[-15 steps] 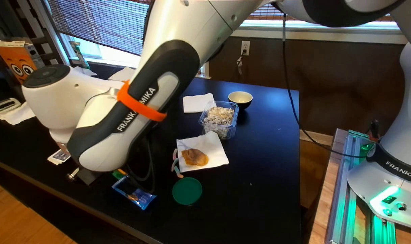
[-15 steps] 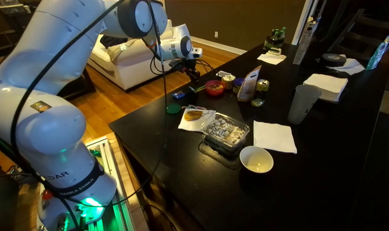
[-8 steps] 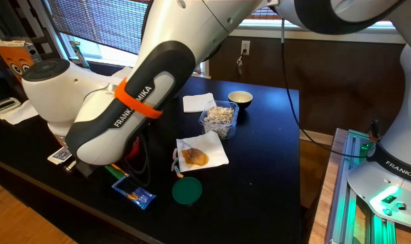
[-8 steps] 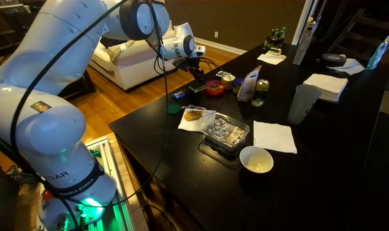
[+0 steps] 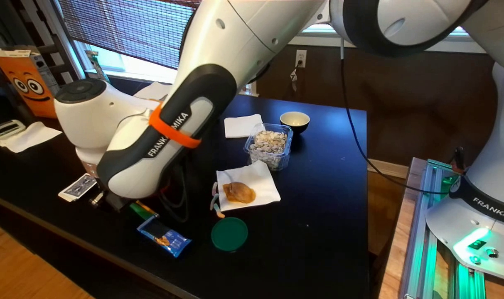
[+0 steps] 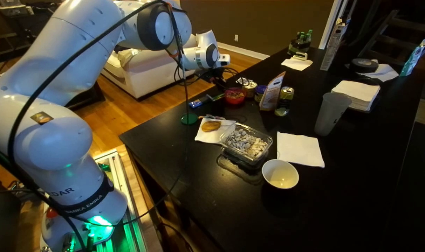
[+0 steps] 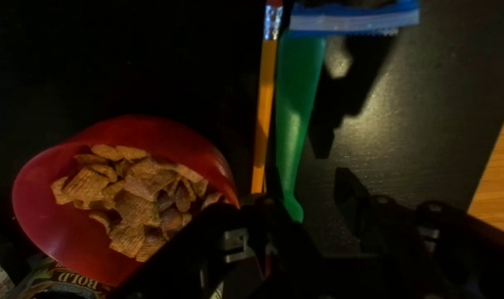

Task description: Pick up the spoon, get some of the objects from the plastic bowl and put them in the white bowl

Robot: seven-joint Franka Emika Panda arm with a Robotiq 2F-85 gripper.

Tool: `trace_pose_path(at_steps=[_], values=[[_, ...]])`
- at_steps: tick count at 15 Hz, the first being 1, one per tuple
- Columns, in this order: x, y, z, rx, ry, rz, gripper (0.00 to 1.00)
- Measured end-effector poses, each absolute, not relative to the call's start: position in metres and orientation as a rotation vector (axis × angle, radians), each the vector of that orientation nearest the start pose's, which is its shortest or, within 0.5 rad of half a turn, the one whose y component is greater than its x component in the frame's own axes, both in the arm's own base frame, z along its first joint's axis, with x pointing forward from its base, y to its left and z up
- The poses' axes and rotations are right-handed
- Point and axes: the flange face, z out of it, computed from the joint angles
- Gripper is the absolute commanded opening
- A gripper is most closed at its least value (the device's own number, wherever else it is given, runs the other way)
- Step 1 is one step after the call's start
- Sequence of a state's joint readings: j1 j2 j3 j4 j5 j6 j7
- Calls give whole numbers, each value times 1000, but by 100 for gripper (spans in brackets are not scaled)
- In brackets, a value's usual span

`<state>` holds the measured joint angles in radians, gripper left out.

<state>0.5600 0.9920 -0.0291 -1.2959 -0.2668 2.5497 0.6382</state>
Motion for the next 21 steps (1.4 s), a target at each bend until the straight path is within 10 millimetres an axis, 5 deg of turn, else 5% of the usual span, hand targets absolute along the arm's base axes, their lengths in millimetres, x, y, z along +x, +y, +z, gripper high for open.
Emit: trace_pose_path(at_steps=[2, 6, 21], values=[[658, 392, 161, -3109, -179, -505, 15], [661, 392, 160, -3095, -195, -500, 31], [663, 385, 149, -3102, -210, -478, 28]])
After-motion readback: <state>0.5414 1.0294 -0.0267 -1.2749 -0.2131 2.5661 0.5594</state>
